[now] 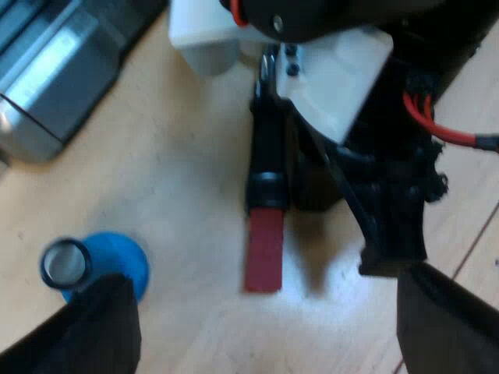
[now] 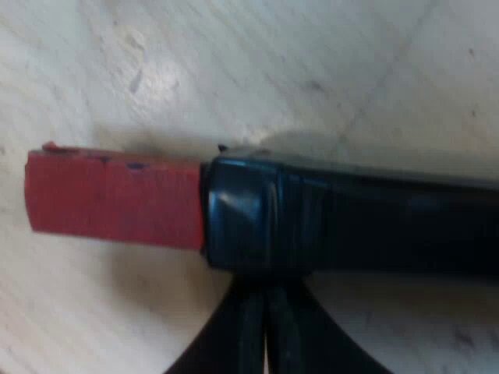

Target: Put the handle in the coffee machine

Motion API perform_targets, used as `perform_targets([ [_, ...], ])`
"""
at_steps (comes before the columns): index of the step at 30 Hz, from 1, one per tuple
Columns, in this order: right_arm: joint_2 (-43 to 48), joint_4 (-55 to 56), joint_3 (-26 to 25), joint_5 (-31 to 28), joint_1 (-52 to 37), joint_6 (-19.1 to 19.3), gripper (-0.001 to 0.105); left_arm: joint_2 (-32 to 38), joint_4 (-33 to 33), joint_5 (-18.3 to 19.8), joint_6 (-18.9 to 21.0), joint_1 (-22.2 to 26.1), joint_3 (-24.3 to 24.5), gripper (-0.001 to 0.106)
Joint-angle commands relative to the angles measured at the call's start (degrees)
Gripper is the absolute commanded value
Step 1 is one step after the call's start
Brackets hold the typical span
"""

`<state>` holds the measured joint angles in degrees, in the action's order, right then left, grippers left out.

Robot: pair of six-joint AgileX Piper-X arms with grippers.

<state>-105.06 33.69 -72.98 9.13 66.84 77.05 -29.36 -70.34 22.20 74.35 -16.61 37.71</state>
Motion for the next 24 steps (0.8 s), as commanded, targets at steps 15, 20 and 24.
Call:
perform_targets([
  [15,19.67,26.23,-0.39,-13.55,-0.61,-0.15,0.002,4.03,-0.1,9.41,2.94,0.14,4.99,0.07],
  [20,22.93,28.71,-0.39,-13.11,-2.47,-1.0,0.043,7.55,-0.12,10.36,4.1,0.14,3.94,0.07],
  [24,23.69,29.59,-0.39,-13.12,-3.65,-0.78,0.087,9.84,0.03,11.03,4.24,0.14,2.76,0.07],
])
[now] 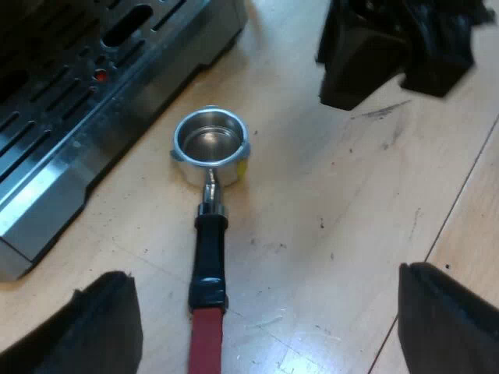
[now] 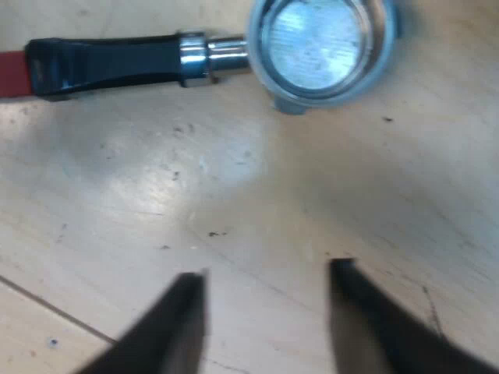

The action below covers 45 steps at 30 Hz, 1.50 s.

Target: Put the handle in the coffee machine

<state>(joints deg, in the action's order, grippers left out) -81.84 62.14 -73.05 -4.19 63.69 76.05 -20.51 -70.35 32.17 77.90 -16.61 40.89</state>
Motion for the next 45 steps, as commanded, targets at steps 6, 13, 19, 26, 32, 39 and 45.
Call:
perform_targets([
  [6,0.46,-1.55,-0.32,-0.61,-1.97,2.21,0.099,1.44,1.05,0.38,0.69,0.14,-0.77,0.076],
  [13,0.36,-7.17,-0.32,0.77,-7.2,4.33,0.092,1.44,4.37,-0.57,2.85,0.14,-4.73,0.076],
  [19,-1.25,-8.21,-0.32,3.05,-9.82,8.44,0.087,1.33,4.96,-0.2,4.13,0.14,-6.37,0.076],
  [26,-6.39,-12.39,-0.32,3.29,-9.81,10.81,0.075,1.18,6.03,-0.2,4.13,0.14,-6.37,0.076],
  [32,-9.36,-14.8,-0.32,4.58,-9.92,12.85,0.075,1.18,6.07,-0.2,4.13,0.14,-6.37,0.076],
  [39,-10.28,-14.61,-0.32,5.52,-10.44,12.95,0.075,1.18,6.46,-0.2,4.13,0.14,-6.37,0.076],
  [45,-10.97,-14.65,-0.32,8.13,-13.06,14.3,0.081,1.18,7.89,-0.2,4.13,0.14,-6.37,0.076],
])
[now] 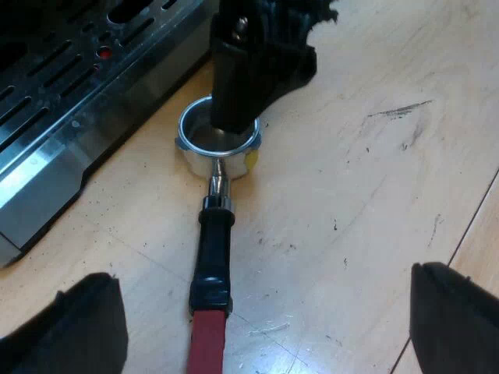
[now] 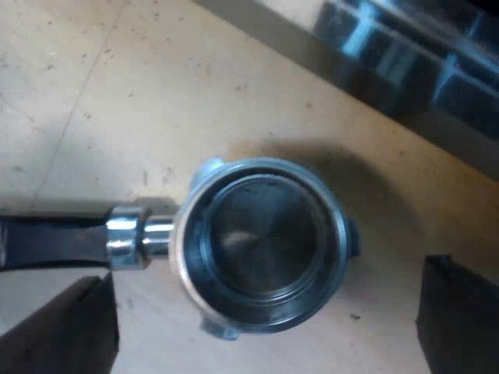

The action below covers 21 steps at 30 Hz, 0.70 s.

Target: Put the handle in the coffee machine

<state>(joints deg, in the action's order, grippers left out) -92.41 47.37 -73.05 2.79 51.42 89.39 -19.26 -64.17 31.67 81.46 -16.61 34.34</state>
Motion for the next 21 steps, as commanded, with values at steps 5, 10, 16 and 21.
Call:
perform_targets([
  [5,-2.63,-1.69,-0.32,1.35,-0.77,2.1,0.081,-0.79,2.67,0.3,0.57,0.14,0.18,0.076],
  [10,-5.17,-3.83,-0.32,3.53,-0.77,2.46,0.081,-2.82,2.67,0.3,0.57,0.14,0.18,0.076],
  [16,-7.88,-5.17,-0.32,3.9,-0.91,2.55,0.081,-4.01,2.79,0.3,0.57,0.14,0.18,0.076],
  [21,-9.48,-5.17,-0.32,5.64,-1.27,2.98,0.081,-4.01,2.79,0.3,0.57,0.14,0.18,0.076],
])
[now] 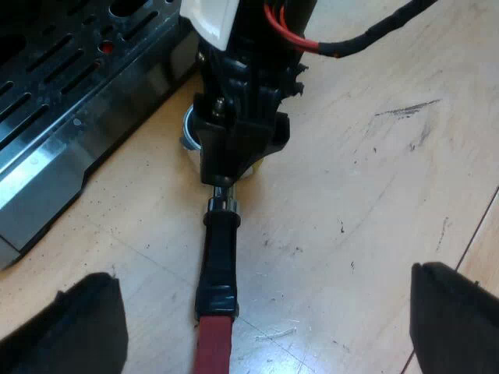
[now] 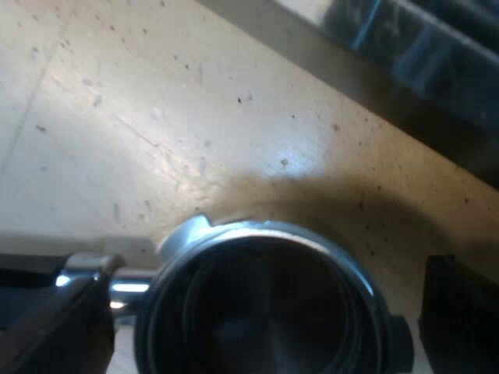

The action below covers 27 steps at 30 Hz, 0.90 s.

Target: Put the handle in the coffee machine

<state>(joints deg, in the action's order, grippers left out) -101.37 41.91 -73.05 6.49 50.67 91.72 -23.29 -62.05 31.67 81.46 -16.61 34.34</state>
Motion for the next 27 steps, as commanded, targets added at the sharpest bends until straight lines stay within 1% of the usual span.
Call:
perform_targets([
  [1,-0.75,0.29,-0.32,2.47,-0.52,0.66,0.081,0.01,0.67,0.3,0.57,0.14,0.18,0.076],
  [6,-1.75,0.46,-0.32,2.83,-0.52,0.66,0.08,0.01,0.67,0.3,0.57,0.14,0.18,0.076],
  [8,-1.74,0.46,-0.32,2.83,-0.52,0.66,0.078,0.01,0.67,0.3,0.57,0.14,0.18,0.076],
  [11,-1.74,0.46,-0.32,2.83,-0.52,0.7,0.072,0.01,0.67,0.3,0.57,0.14,0.18,0.076],
  [13,-1.74,0.64,-0.32,2.83,-0.52,0.7,0.059,0.01,0.67,0.3,0.57,0.14,0.18,0.076],
  [14,-1.74,0.7,-0.32,2.83,-0.52,0.7,0.054,0.01,0.67,0.3,0.57,0.14,0.18,0.076],
  [15,-1.74,0.77,-0.32,2.83,-0.52,0.7,0.047,0.01,0.67,0.3,0.57,0.14,0.18,0.076],
  [17,-1.74,0.83,-0.32,2.83,-0.52,0.7,0.041,0.01,0.67,0.3,0.13,0.14,0.18,0.076],
  [18,-1.63,0.93,-0.32,2.83,-0.52,0.48,0.011,0.01,0.67,0.3,0.11,0.14,0.18,0.076],
  [19,-1.43,1.2,-0.32,2.83,-0.52,-0.33,0.0,0.01,0.67,0.3,0.11,0.14,0.18,0.076],
  [22,-0.45,2.18,-0.32,2.83,-0.52,-0.62,0.0,0.01,0.67,0.3,-0.12,0.14,0.18,0.075],
  [25,1.05,3.58,-0.32,2.69,-0.52,-0.79,0.0,0.01,1.31,0.3,-2.19,0.14,0.18,0.075],
  [27,2.61,5.03,-0.32,2.27,-0.52,-1.75,0.0,0.01,1.7,0.3,-2.43,0.14,0.18,0.075],
])
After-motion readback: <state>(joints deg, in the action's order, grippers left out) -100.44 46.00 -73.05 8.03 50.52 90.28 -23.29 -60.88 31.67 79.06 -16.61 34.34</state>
